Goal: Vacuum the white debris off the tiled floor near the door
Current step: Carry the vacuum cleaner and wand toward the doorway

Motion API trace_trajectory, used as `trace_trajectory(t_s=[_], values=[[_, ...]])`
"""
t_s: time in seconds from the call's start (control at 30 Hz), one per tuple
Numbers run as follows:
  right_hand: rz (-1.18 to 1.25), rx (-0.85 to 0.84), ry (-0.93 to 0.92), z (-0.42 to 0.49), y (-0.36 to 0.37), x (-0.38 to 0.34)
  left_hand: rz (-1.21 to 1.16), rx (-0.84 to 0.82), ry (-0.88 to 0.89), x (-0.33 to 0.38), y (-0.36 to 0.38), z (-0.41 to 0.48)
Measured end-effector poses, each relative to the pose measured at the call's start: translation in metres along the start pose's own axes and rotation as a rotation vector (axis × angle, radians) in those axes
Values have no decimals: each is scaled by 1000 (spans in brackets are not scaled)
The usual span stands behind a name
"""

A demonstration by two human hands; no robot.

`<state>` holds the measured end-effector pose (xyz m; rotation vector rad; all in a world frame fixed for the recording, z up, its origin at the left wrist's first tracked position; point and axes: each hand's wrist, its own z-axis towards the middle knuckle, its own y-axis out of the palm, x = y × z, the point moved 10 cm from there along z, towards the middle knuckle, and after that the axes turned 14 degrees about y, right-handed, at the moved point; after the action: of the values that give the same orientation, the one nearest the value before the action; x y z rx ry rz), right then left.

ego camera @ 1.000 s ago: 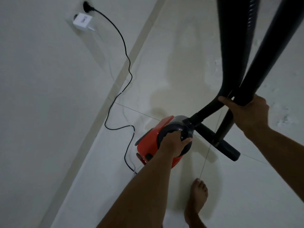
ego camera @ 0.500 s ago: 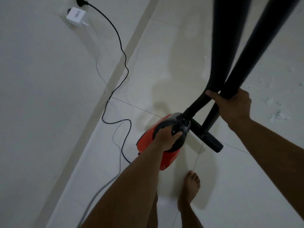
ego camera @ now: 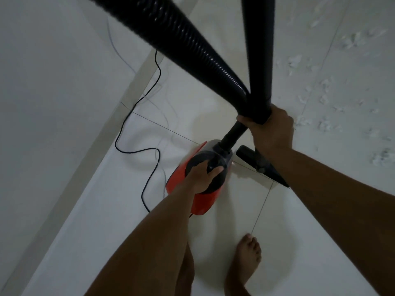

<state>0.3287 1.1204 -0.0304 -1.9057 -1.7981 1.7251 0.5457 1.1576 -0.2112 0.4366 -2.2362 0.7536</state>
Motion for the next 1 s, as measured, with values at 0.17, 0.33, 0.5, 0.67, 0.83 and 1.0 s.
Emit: trace_trajectory(t_s=[0.17, 0.33, 0.5, 0.67, 0.83, 1.0], values=[[-8, -48, -5, 0, 37, 7, 26, -5, -56, -33, -3, 1], [35, -77, 36, -10, 70, 11, 6, 0, -104, -59, -14, -10], [96, -72, 101, -21, 92, 25, -25, -56, -157, -82, -16, -19], [126, -47, 87, -37, 100, 30, 128, -158, -166, -93, -17, -30], [141, 3, 74, -53, 109, 32, 466, -117, 33, -91, -50, -50], [193, 53, 40, -60, 120, 37, 414, -242, 84, -138, -34, -62]])
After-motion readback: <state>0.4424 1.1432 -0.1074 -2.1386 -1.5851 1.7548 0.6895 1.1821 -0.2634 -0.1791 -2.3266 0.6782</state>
